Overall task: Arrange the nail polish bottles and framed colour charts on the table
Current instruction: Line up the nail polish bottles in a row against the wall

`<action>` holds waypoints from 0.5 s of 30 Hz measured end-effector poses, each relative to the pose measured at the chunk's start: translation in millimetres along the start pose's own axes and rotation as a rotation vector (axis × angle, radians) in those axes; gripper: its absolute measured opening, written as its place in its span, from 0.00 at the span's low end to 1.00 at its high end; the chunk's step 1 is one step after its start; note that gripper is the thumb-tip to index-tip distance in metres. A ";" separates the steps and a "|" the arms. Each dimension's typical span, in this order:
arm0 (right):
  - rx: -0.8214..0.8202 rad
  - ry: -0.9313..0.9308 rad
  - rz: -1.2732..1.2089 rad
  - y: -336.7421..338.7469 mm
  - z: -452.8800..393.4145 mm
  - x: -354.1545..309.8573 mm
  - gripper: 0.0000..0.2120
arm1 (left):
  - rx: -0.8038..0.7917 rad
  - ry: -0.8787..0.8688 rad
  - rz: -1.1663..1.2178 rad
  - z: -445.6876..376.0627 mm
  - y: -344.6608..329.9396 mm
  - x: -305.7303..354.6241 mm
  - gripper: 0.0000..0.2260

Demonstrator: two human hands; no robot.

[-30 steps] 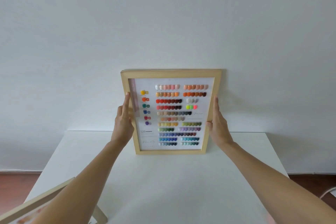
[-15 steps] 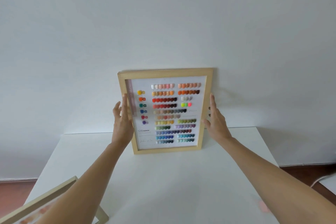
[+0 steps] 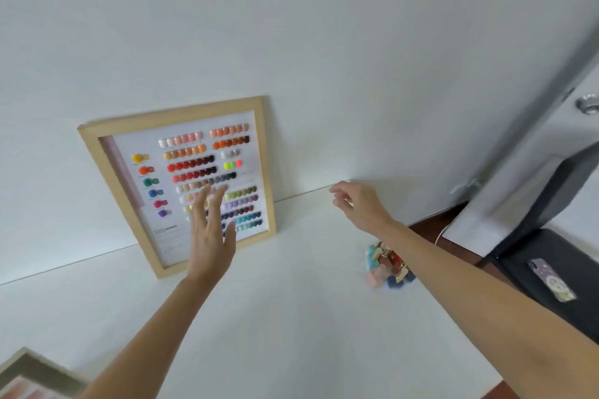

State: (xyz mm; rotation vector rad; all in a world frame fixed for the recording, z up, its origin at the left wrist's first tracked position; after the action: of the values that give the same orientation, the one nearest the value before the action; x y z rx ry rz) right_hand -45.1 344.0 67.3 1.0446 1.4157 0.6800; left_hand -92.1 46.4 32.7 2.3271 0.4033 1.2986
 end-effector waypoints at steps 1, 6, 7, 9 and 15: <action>-0.008 -0.016 0.001 10.0 8.0 11.6 0.10 | -0.035 -0.002 0.006 3.5 -12.4 8.0 0.32; -0.018 -0.110 0.065 55.1 43.0 80.3 0.09 | -0.192 -0.041 0.035 21.1 -77.0 52.4 0.27; -0.020 -0.115 0.074 61.7 48.4 93.2 0.09 | -0.215 -0.057 0.040 24.6 -89.6 60.9 0.26; -0.039 -0.117 0.081 73.1 58.1 118.5 0.08 | -0.248 -0.080 0.045 31.6 -115.2 77.9 0.24; -0.164 -0.105 0.144 84.2 82.2 188.9 0.09 | -0.355 0.032 0.051 52.7 -192.2 118.1 0.20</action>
State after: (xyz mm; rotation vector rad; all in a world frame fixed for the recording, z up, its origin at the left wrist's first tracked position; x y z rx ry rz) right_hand 69.4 533.5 44.6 1.0434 1.1819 0.8195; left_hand 6.7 252.7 -3.8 2.0326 0.1105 1.3121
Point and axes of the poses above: each hand's wrist, its own z-axis away from the middle knuckle, its own y-axis out of the back of the hand, x = y × z, the point moved 4 cm from there along -z, towards the middle knuckle, and after that the axes turned 12 degrees about z, right-handed, at the moved point
